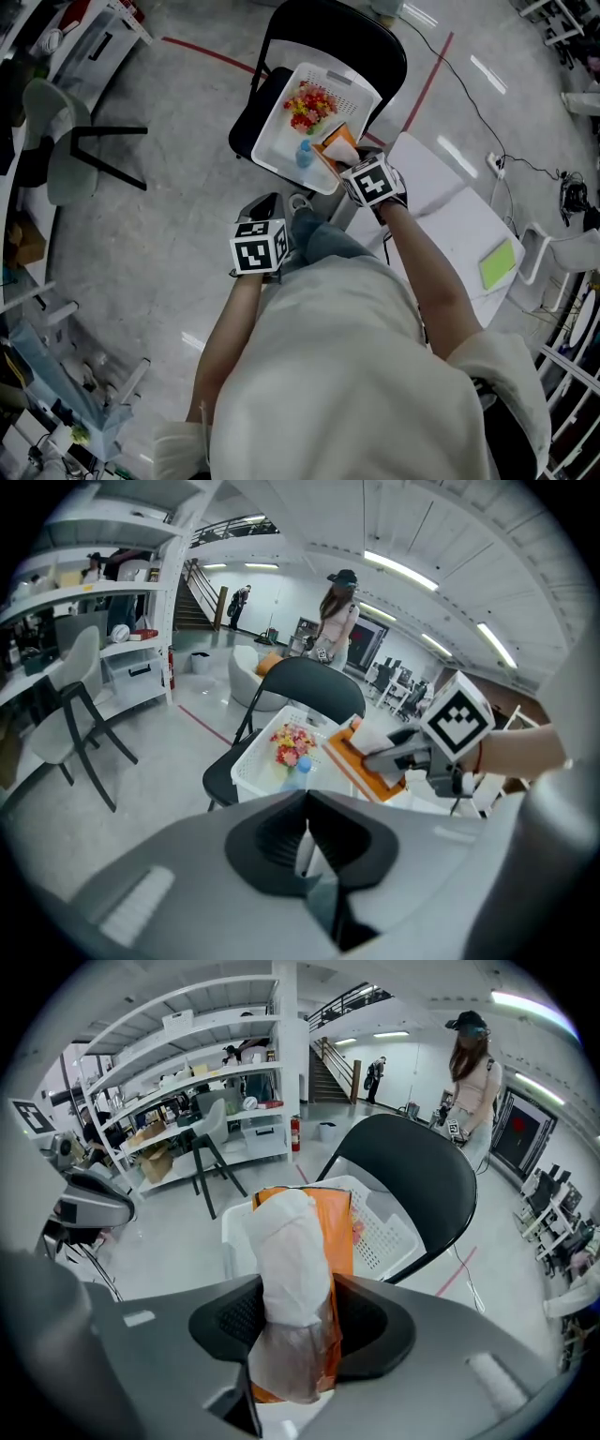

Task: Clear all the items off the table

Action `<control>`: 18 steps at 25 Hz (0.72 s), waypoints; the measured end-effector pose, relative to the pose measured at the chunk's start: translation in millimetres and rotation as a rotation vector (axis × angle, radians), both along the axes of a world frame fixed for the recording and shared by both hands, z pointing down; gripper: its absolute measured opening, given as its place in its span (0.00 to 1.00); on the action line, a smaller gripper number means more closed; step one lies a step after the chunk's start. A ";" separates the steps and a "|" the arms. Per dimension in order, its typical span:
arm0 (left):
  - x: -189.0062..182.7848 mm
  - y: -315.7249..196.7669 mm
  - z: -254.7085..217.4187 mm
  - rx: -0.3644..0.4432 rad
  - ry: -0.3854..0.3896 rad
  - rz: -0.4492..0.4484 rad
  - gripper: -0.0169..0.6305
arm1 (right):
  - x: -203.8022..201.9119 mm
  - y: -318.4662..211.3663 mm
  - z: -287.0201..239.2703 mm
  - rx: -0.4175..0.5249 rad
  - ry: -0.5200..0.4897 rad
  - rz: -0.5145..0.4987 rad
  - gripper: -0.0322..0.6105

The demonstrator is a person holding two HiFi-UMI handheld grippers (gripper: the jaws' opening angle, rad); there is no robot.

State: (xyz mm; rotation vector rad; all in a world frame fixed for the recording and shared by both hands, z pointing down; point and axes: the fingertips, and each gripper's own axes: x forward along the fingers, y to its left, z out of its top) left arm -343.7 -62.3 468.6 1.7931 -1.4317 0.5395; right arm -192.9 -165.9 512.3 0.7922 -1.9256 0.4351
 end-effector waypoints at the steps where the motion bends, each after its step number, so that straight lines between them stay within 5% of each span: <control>1: -1.8 -5.5 -1.2 0.001 0.000 -0.006 0.04 | -1.5 -4.5 1.4 -0.006 0.001 -0.001 0.35; 7: -6.3 -30.4 -2.2 -0.007 0.001 -0.016 0.04 | -7.3 -32.5 8.1 -0.023 0.006 0.036 0.36; 18: 4.2 -57.2 3.2 -0.031 -0.007 0.014 0.04 | -9.3 -73.4 23.7 -0.092 -0.077 0.259 0.36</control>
